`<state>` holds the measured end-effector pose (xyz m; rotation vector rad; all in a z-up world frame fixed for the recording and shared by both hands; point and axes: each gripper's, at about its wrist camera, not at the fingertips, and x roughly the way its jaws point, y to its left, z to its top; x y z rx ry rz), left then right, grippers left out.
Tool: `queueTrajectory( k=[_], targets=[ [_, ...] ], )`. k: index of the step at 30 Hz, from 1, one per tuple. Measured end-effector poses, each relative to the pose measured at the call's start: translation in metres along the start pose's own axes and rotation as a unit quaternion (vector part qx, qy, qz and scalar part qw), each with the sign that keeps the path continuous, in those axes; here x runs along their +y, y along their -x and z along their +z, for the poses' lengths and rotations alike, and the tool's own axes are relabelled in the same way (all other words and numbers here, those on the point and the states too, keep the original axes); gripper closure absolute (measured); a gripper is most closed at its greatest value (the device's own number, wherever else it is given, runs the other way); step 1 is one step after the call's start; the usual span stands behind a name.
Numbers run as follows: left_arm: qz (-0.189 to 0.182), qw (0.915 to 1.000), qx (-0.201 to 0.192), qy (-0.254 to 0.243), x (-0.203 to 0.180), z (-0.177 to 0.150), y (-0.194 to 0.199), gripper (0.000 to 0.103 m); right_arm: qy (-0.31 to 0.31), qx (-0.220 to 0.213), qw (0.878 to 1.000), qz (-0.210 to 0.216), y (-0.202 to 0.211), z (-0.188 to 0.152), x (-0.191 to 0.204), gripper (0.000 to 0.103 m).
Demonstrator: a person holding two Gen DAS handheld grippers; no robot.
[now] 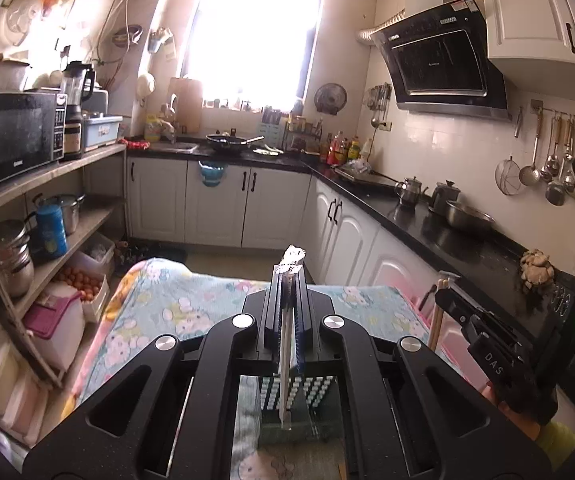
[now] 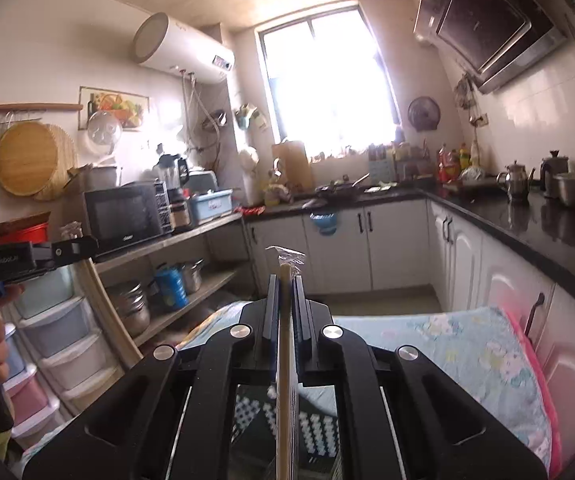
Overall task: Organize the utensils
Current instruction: 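Lift the left tool's chopstick over the green caddy while the right tool carries its chopstick there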
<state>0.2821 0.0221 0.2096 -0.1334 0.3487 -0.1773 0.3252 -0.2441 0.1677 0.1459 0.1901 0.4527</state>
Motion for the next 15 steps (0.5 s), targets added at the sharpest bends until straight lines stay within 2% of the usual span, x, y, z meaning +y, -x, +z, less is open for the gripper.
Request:
queueTrajectory(
  k=[8,15],
  targets=[
    [0.003,0.9999,0.0,0.013,0.006,0.0,-0.032,0.102,-0.001,-0.025,0.999,-0.029,-0.028,0.006,-0.013,0.097],
    [0.0,0.9999,0.002,0.016,0.008,-0.023,-0.053,0.102,-0.005,-0.03,0.998,-0.055,-0.053,-0.009,-0.024,0.097]
  ],
)
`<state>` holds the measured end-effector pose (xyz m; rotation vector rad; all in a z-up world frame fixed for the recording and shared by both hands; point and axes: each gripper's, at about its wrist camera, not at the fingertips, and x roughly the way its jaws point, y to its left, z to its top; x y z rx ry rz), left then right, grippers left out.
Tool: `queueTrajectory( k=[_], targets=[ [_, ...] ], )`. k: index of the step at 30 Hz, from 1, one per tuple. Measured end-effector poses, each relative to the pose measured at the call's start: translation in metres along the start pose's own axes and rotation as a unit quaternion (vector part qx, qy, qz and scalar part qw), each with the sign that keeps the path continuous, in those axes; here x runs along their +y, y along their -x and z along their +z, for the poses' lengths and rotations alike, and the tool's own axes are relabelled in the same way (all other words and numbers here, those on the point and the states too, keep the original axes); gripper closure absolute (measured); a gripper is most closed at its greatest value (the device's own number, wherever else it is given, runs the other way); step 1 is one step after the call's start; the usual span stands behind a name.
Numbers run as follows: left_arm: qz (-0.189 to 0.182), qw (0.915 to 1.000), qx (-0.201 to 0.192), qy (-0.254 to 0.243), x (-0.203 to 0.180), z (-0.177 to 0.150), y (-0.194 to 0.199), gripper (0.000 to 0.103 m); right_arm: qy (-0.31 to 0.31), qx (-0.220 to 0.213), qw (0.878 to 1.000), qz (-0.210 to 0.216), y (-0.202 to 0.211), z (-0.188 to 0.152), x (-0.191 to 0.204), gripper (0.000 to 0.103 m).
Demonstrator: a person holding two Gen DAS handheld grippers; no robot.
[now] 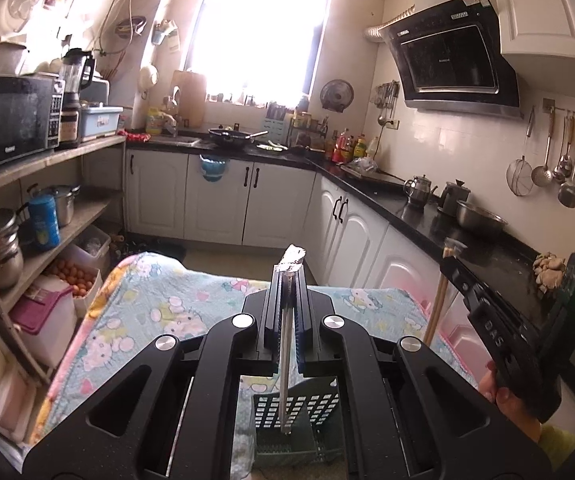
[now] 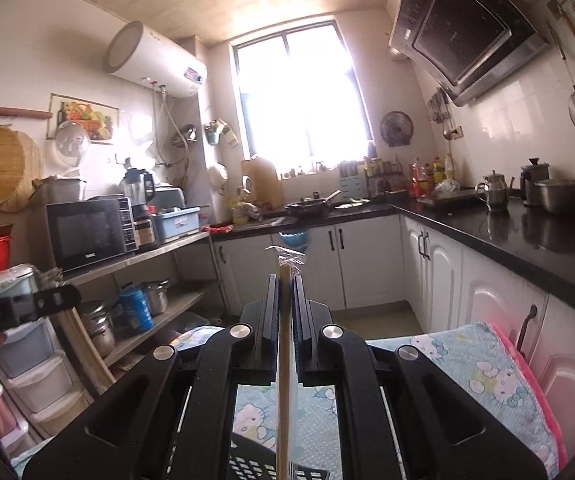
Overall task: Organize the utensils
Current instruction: 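Lift the left tool's chopstick over the green caddy while the right tool carries its chopstick there, then lower the chopstick into the caddy and open the left tool while the right tool releases its chopstick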
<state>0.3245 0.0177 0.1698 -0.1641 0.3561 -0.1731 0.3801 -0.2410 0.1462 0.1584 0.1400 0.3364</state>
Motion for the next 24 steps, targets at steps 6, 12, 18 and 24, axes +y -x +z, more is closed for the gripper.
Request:
queueTrajectory(
  k=[6,12,18,24],
  targets=[
    [-0.003,0.9997,0.012,0.019,0.012,-0.026,-0.013,0.102,0.006,-0.008,1.0,-0.013,-0.013,-0.022,-0.002,0.096],
    [0.003,0.9997,0.018,0.016,0.016,-0.046,-0.02,0.102,0.019,-0.019,0.999,-0.034,-0.016,-0.045,0.003,0.096],
    [0.003,0.9995,0.03,-0.003,0.01,-0.066,-0.024,0.102,0.028,-0.021,0.998,-0.043,-0.015,-0.066,0.008,0.095],
    [0.0,0.9989,0.046,-0.005,0.012,-0.078,-0.03,0.102,0.028,0.001,0.999,-0.035,-0.01,-0.079,0.005,0.094]
  ],
)
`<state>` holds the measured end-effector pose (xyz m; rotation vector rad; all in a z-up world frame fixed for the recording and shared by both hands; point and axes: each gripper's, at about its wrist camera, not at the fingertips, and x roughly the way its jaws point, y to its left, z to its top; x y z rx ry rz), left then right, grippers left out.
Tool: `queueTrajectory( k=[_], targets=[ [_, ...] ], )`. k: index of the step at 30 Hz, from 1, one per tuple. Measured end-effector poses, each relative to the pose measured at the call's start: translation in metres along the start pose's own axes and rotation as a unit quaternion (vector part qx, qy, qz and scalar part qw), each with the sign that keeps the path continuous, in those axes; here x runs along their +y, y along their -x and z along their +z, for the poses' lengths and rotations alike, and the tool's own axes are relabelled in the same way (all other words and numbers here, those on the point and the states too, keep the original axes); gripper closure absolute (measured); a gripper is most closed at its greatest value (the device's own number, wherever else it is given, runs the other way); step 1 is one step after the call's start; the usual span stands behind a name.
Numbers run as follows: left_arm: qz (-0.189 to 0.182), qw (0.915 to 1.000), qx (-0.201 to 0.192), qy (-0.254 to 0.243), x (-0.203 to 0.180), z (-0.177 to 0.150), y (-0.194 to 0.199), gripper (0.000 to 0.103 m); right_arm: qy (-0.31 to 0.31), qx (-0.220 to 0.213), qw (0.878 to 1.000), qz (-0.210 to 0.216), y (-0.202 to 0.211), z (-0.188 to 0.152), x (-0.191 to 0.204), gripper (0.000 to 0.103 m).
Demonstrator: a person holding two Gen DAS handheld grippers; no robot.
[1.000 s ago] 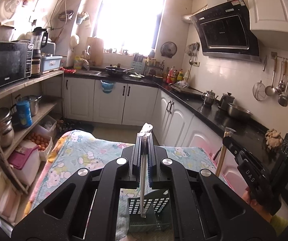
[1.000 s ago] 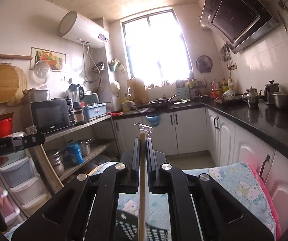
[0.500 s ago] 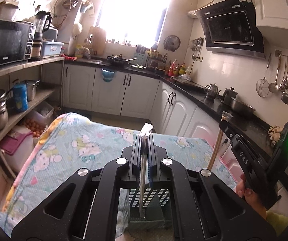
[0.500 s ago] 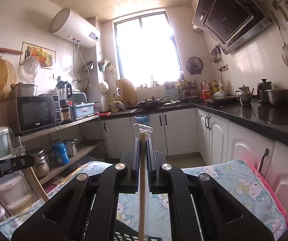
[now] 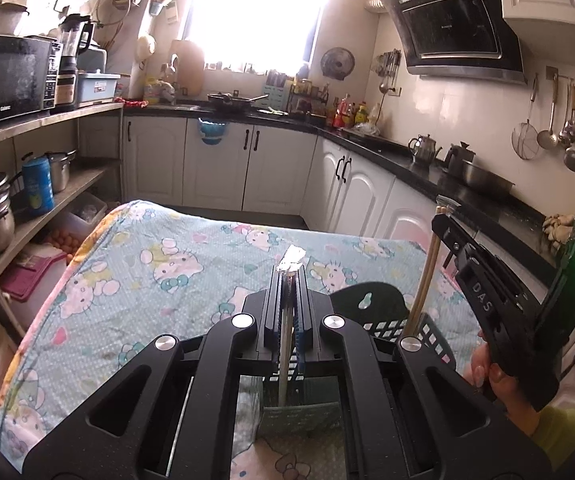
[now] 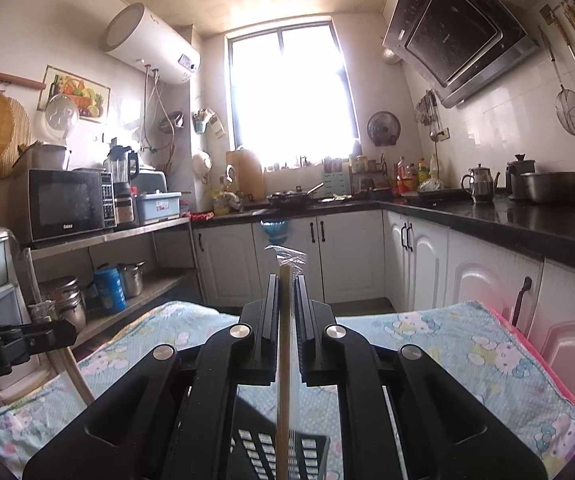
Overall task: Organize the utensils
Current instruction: 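Lower the chopstick into the caddy and open the left tool while the right tool releases its chopstick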
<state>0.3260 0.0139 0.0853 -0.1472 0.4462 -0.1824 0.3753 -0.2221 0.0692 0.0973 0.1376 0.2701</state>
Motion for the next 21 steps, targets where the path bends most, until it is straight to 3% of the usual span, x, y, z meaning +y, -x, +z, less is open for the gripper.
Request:
queueTrajectory(
  k=[5,11,21],
  targets=[
    [-0.002,1.0,0.008,0.004,0.002,-0.005,0.0,0.102,0.002,0.02,1.0,0.0,0.01,-0.007,-0.004,0.093],
    [0.001,0.9997,0.019,0.012,0.005,-0.009,0.001,0.101,-0.016,0.043,0.999,0.004,0.025,-0.012,-0.013,0.078],
    [-0.004,0.9987,0.043,0.026,0.015,-0.018,0.01,0.072,-0.015,0.078,0.997,0.008,0.05,-0.017,-0.015,0.061]
  ],
)
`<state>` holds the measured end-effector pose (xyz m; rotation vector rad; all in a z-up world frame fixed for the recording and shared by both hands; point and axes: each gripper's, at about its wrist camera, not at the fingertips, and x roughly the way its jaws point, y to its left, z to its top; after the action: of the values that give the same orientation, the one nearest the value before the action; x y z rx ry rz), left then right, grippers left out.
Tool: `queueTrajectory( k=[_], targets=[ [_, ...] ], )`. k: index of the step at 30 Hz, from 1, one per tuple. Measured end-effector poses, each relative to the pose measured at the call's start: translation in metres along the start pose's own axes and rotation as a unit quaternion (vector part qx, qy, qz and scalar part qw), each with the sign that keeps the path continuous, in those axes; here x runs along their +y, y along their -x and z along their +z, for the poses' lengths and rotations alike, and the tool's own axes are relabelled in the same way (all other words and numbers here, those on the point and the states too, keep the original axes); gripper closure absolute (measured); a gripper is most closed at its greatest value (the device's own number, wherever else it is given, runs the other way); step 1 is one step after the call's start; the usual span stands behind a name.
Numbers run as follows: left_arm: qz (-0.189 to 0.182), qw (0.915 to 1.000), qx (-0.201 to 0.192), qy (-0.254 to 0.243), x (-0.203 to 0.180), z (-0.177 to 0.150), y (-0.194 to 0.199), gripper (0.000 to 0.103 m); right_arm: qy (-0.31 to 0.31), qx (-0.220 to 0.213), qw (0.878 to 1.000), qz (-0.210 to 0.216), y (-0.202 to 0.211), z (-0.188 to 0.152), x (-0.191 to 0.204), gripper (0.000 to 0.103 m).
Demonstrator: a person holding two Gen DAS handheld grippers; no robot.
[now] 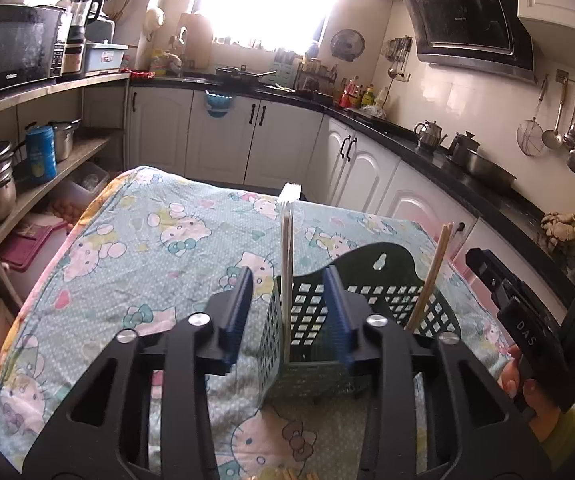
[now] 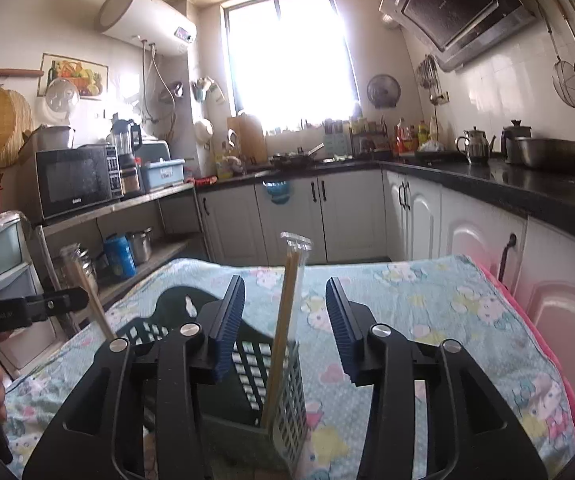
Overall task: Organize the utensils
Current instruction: 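Lower the chopstick into the caddy and open the left tool while the right tool releases its chopstick, then withdraw both tools from the caddy back toward the loose chopsticks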
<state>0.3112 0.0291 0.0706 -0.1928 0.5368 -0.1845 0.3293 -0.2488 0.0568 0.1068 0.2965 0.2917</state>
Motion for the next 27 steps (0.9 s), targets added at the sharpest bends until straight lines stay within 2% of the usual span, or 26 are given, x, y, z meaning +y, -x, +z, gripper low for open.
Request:
queueTrajectory(
  k=[3,9,12,20,27],
  targets=[
    [-0.002,1.0,0.003,-0.001,0.001,-0.002,0.005,0.065,-0.006,0.015,1.0,0.006,0.008,-0.004,0.0,0.053],
    [0.003,1.0,0.006,0.005,0.002,-0.012,0.017,0.048,-0.008,0.048,0.999,0.005,0.025,-0.015,0.003,0.046],
    [0.006,0.9999,0.007,0.006,0.002,-0.019,0.023,0.042,-0.002,0.06,0.998,0.006,0.036,-0.022,0.007,0.045],
    [0.006,0.9999,0.007,0.011,0.001,-0.037,0.041,0.017,-0.007,0.092,0.996,0.014,0.06,-0.037,0.012,0.042],
    [0.008,0.9999,0.003,0.01,-0.001,-0.052,0.059,0.012,0.003,0.118,0.993,0.014,0.075,-0.047,0.017,0.04]
  ],
)
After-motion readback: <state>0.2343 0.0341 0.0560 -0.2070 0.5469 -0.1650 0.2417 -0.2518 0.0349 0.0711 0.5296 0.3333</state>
